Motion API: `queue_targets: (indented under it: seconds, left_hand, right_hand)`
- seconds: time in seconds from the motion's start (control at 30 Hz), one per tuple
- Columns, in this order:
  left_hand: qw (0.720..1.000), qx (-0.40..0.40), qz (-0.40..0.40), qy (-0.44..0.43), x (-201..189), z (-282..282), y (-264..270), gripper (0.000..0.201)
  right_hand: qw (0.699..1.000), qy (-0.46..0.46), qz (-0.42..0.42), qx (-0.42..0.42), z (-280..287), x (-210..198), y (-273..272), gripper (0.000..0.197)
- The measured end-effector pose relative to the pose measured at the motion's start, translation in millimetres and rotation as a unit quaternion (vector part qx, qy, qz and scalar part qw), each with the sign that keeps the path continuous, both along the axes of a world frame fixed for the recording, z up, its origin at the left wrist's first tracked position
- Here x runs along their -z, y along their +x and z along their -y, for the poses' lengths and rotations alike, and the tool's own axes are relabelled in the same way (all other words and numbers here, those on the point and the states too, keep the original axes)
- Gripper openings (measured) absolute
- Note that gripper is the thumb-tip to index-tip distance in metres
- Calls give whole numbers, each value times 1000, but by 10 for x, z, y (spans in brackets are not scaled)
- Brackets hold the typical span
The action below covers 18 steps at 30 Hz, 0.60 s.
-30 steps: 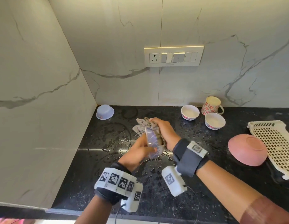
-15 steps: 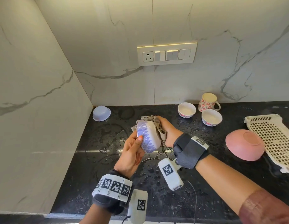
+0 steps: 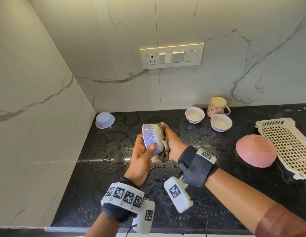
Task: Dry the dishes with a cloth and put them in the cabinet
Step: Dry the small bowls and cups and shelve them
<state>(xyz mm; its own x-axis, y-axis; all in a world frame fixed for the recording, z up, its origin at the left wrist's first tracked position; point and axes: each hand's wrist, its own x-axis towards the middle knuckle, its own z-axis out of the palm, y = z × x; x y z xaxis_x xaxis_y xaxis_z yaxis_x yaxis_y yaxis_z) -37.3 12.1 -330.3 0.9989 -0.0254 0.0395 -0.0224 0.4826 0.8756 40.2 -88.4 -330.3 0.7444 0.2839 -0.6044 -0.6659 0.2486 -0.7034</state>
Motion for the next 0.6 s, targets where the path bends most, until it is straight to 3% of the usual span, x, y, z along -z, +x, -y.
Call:
queue_targets:
  seconds: [0.1, 0.2, 0.4, 0.47, 0.6]
  left_hand:
    - [998, -8, 7, 61, 98, 22, -28, 28]
    - [995, 17, 1, 100, 130, 28, -31, 24]
    - [990, 14, -38, 136, 165, -29, 24, 24]
    - [986, 8, -50, 158, 148, -78, 32, 27]
    - [987, 9, -66, 144, 145, -116, 2, 25]
  right_hand:
    - [993, 67, -60, -81, 99, 10, -71, 59]
    - [985, 112, -91, -100, 177, 4, -102, 61]
    - [983, 116, -62, -128, 553, -144, -105, 40]
    - [986, 136, -29, -87, 721, -165, -90, 54]
    - [972, 225, 60, 27, 945, -177, -17, 49]
